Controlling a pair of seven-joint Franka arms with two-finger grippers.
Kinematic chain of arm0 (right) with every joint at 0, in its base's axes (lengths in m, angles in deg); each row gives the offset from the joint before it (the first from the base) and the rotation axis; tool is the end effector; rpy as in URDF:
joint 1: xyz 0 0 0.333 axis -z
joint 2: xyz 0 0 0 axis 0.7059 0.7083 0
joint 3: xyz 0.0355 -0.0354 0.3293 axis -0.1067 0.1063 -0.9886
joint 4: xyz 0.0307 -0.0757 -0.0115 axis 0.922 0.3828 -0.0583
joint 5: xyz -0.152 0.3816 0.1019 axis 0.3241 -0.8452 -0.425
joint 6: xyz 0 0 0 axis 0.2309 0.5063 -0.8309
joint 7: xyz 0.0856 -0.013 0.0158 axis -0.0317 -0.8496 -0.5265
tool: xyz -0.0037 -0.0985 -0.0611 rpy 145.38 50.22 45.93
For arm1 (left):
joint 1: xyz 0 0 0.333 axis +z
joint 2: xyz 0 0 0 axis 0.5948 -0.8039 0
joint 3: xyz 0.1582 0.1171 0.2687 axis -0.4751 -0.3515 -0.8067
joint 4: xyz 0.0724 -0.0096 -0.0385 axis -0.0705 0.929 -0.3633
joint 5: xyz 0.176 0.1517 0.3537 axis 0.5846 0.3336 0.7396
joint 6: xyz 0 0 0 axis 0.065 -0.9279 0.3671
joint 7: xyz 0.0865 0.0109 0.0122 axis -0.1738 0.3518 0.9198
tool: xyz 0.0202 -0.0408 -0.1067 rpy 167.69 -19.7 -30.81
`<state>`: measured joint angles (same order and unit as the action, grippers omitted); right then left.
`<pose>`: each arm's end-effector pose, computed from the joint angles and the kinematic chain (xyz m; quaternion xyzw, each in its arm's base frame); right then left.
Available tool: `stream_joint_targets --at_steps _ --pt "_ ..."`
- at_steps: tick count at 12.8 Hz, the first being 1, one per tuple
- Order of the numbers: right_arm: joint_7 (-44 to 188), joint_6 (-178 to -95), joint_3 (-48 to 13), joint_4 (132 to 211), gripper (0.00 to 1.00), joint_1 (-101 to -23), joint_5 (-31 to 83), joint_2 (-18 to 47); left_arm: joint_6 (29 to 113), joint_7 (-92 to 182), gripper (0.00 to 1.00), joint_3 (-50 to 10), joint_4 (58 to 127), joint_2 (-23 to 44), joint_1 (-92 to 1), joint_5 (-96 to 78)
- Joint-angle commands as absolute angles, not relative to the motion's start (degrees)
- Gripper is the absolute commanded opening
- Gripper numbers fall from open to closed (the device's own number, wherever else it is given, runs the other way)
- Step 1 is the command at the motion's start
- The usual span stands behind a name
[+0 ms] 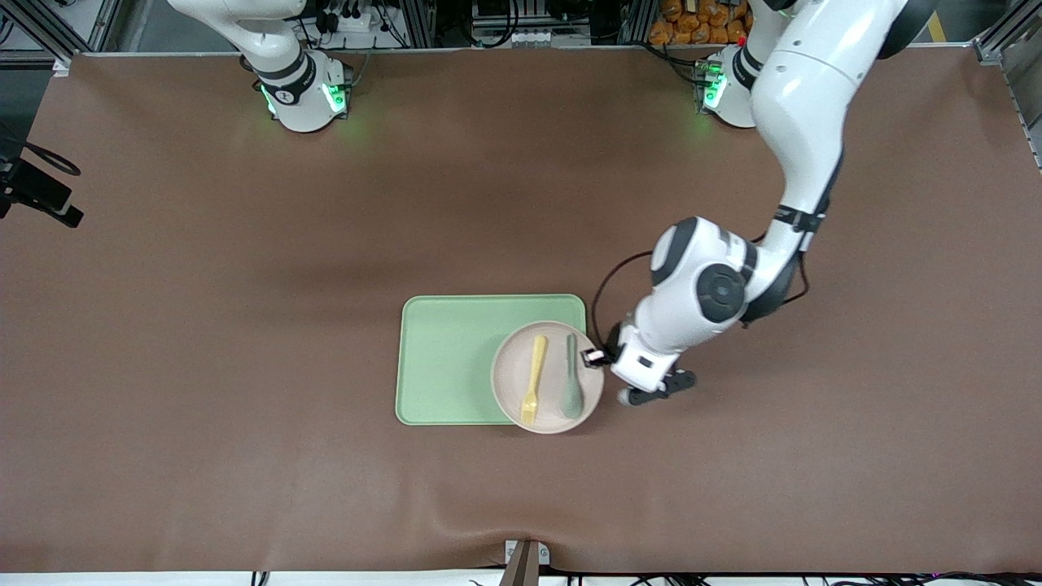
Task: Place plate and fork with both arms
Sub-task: 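Carry the plate with the left gripper onto the green tray, then release the plate with the left gripper while the right gripper reaches the fork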
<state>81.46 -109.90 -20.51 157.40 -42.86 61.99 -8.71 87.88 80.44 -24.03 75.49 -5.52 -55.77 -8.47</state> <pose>0.5820 -0.0419 0.6781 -0.9964 0.0767 -0.0351 0.0083 0.6689 -0.3977 0.2707 0.9739 0.1588 -0.0151 0.1615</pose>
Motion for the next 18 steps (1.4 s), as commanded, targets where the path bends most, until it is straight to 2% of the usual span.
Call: stream_joint_targets --at_steps 1,3,6,11,18 --pt "81.3 -109.6 -20.9 157.3 1.00 -42.0 61.5 -8.8 93.0 85.2 0.00 -24.8 75.2 -8.1 -59.2 -8.8" --pt "81.3 -109.6 -20.9 157.3 1.00 -41.9 61.5 -8.6 98.1 88.8 0.00 -24.8 75.2 -10.2 -61.5 -8.7" --pt "81.2 -109.7 -20.8 157.2 1.00 -41.7 61.7 -8.2 100.4 92.7 0.00 -26.6 75.4 -11.8 -65.2 -8.8" --pt "81.8 -109.6 -20.9 157.5 1.00 -42.2 61.5 -7.4 100.4 93.8 0.00 -28.0 75.7 -13.1 -67.5 -8.9" --pt "81.6 -110.4 -21.4 157.1 1.00 -45.4 61.4 -1.4 100.4 96.8 0.00 -28.2 76.1 -13.0 -66.6 -8.7"
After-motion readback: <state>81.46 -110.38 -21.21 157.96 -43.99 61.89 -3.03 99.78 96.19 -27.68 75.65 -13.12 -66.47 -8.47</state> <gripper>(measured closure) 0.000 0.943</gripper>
